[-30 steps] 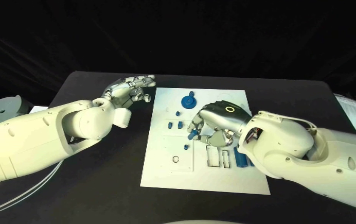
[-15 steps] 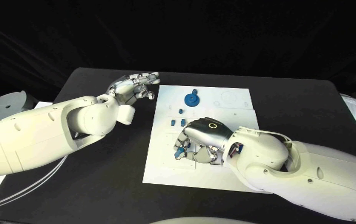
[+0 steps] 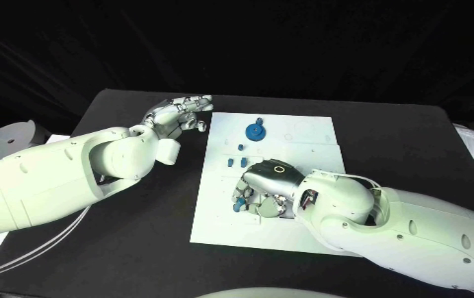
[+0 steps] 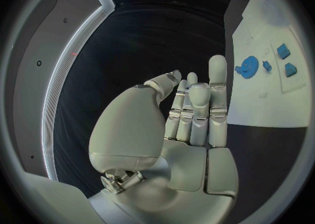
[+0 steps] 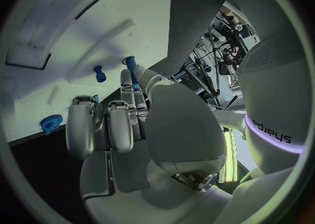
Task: Assemble the parts on the task board
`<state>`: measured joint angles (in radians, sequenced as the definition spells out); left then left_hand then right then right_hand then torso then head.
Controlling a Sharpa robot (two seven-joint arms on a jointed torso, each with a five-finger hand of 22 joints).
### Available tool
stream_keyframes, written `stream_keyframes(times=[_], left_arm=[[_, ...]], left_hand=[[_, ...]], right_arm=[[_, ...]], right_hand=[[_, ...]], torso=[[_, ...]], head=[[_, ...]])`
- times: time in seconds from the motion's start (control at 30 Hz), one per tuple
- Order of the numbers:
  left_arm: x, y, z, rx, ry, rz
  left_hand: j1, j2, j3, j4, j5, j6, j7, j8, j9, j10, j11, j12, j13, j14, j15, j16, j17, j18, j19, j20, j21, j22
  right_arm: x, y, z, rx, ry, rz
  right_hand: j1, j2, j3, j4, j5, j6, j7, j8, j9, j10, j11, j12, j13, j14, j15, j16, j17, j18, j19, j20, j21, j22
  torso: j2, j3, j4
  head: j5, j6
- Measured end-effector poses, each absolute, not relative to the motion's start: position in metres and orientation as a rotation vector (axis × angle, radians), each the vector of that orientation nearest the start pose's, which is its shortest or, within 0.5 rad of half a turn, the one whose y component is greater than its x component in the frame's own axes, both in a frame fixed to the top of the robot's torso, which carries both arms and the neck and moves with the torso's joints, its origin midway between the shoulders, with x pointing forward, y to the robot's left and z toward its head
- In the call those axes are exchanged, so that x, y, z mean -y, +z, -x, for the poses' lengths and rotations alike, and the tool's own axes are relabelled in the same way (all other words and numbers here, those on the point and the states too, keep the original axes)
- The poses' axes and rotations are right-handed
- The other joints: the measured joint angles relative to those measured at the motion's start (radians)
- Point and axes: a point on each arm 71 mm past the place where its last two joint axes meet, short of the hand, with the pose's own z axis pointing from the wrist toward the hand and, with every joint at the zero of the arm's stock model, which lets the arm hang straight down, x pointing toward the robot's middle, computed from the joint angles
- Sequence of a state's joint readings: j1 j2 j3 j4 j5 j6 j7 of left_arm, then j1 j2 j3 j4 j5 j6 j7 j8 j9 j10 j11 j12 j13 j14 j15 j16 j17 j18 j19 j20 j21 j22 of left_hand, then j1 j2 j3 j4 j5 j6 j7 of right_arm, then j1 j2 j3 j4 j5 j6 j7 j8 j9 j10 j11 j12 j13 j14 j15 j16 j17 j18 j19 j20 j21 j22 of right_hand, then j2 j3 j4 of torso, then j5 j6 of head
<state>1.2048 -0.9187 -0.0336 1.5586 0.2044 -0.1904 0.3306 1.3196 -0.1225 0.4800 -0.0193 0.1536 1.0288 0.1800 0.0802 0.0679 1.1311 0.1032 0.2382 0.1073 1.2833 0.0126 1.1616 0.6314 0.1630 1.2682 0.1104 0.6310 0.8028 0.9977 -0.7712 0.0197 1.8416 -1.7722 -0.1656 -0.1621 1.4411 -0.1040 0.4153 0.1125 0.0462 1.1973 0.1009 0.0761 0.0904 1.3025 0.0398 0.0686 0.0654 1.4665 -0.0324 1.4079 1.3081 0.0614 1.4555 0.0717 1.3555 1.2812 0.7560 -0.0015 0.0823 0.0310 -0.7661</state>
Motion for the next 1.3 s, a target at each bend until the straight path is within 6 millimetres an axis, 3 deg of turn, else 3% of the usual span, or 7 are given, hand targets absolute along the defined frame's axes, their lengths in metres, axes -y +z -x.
stream_keyframes(times=[0.63,0.77,0.87,1.07,1.13,1.23,1.3], left_arm=[[-0.234,-0.178,-0.483,-1.425,-1.647,1.369],[-0.233,-0.178,-0.483,-1.426,-1.647,1.369],[-0.233,-0.178,-0.483,-1.426,-1.647,1.369],[-0.233,-0.178,-0.483,-1.427,-1.648,1.369],[-0.234,-0.178,-0.483,-1.427,-1.647,1.369],[-0.234,-0.178,-0.483,-1.428,-1.647,1.37],[-0.234,-0.178,-0.483,-1.428,-1.647,1.37]], left_hand=[[0.0,0.0,0.0,0.0,0.0,0.0,0.0,0.0,0.0,0.0,0.0,0.0,0.001,0.0,0.0,0.0,0.0,0.0,0.0,0.0,0.0,0.0],[0.0,0.0,0.0,0.0,0.0,0.0,0.0,0.0,0.0,0.0,0.0,0.0,0.001,0.0,0.0,0.0,0.0,0.0,0.0,0.0,0.0,0.0],[0.0,0.0,0.0,0.0,0.0,0.0,0.0,0.0,0.0,0.0,0.0,0.0,0.001,0.0,0.0,0.0,0.0,0.0,0.0,0.0,0.0,0.0],[0.0,0.0,0.0,0.0,0.0,0.0,0.0,0.0,0.0,0.0,0.0,0.0,0.001,0.0,0.0,0.0,0.0,0.0,0.0,0.0,0.0,-0.001],[0.0,0.0,0.0,0.0,0.0,0.0,0.0,0.0,0.0,0.0,0.0,0.0,0.001,0.0,0.0,0.0,0.0,0.0,0.0,0.0,0.0,-0.001],[0.0,0.0,0.0,0.0,0.0,0.0,0.0,0.0,0.0,-0.002,-0.002,0.0,0.001,0.0,0.0,0.0,0.0,0.0,0.0,0.0,0.0,-0.001],[0.0,0.0,-0.003,-0.003,0.0,-0.004,0.004,0.0,0.0,-0.009,-0.002,0.008,0.002,0.0,0.0,0.0,-0.004,0.0,0.0,0.0,0.0,-0.002]], right_arm=[[0.073,-0.216,-0.369,-1.69,0.857,0.619],[0.069,-0.217,-0.368,-1.691,0.856,0.635],[0.067,-0.219,-0.367,-1.695,0.854,0.641],[0.068,-0.224,-0.367,-1.715,0.843,0.644],[0.068,-0.224,-0.367,-1.714,0.841,0.642],[0.069,-0.225,-0.368,-1.711,0.84,0.633],[0.071,-0.225,-0.368,-1.705,0.841,0.625]], right_hand=[[0.0,0.0,-0.001,-0.001,-0.001,-0.004,0.006,0.003,-0.001,0.002,0.002,0.0,0.001,0.0,0.0,0.0,0.0,0.0,0.0,0.0,0.0,0.0],[-0.013,-0.013,-0.007,0.005,0.0,-0.012,0.013,0.0,-0.001,-0.026,0.019,-0.008,-0.002,0.0,0.0,0.0,0.0,0.0,0.0,0.0,0.0,-0.005],[-0.036,-0.035,-0.025,0.016,0.004,-0.034,0.035,-0.01,-0.006,-0.115,0.036,-0.011,-0.005,-0.001,0.021,0.0,0.0,0.0,-0.009,0.009,-0.013,-0.018],[-0.052,-0.051,-0.095,0.011,0.004,-0.138,0.031,-0.013,-0.025,-0.257,0.057,-0.012,-0.004,0.0,0.04,-0.016,0.0,0.0,-0.024,0.031,-0.037,-0.048],[-0.051,-0.051,-0.128,0.011,0.004,-0.171,0.024,-0.013,-0.026,-0.315,0.073,-0.011,-0.004,0.0,0.054,-0.031,-0.008,0.015,-0.034,0.042,-0.06,-0.076],[-0.044,-0.058,-0.16,0.014,0.004,-0.193,0.019,-0.013,-0.026,-0.34,0.082,-0.008,-0.003,0.0,0.054,-0.033,-0.017,0.016,-0.039,0.047,-0.072,-0.092],[-0.037,-0.05,-0.177,0.017,0.004,-0.197,0.024,-0.013,-0.026,-0.34,0.082,-0.006,-0.002,0.0,0.054,-0.039,-0.023,0.016,-0.039,0.047,-0.075,-0.096]], torso=[[0.0,0.0003,-0.0001],[0.0,0.0002,-0.0001],[0.0,0.0,0.0],[0.0,0.0,0.0003],[0.0,0.0,0.0003],[0.0,0.0,-0.0001],[0.0,0.0,-0.0001]], head=[[-0.001,0.0],[-0.002,0.0],[-0.003,-0.001],[-0.003,-0.002],[-0.003,-0.002],[-0.005,0.0],[-0.005,0.0]])
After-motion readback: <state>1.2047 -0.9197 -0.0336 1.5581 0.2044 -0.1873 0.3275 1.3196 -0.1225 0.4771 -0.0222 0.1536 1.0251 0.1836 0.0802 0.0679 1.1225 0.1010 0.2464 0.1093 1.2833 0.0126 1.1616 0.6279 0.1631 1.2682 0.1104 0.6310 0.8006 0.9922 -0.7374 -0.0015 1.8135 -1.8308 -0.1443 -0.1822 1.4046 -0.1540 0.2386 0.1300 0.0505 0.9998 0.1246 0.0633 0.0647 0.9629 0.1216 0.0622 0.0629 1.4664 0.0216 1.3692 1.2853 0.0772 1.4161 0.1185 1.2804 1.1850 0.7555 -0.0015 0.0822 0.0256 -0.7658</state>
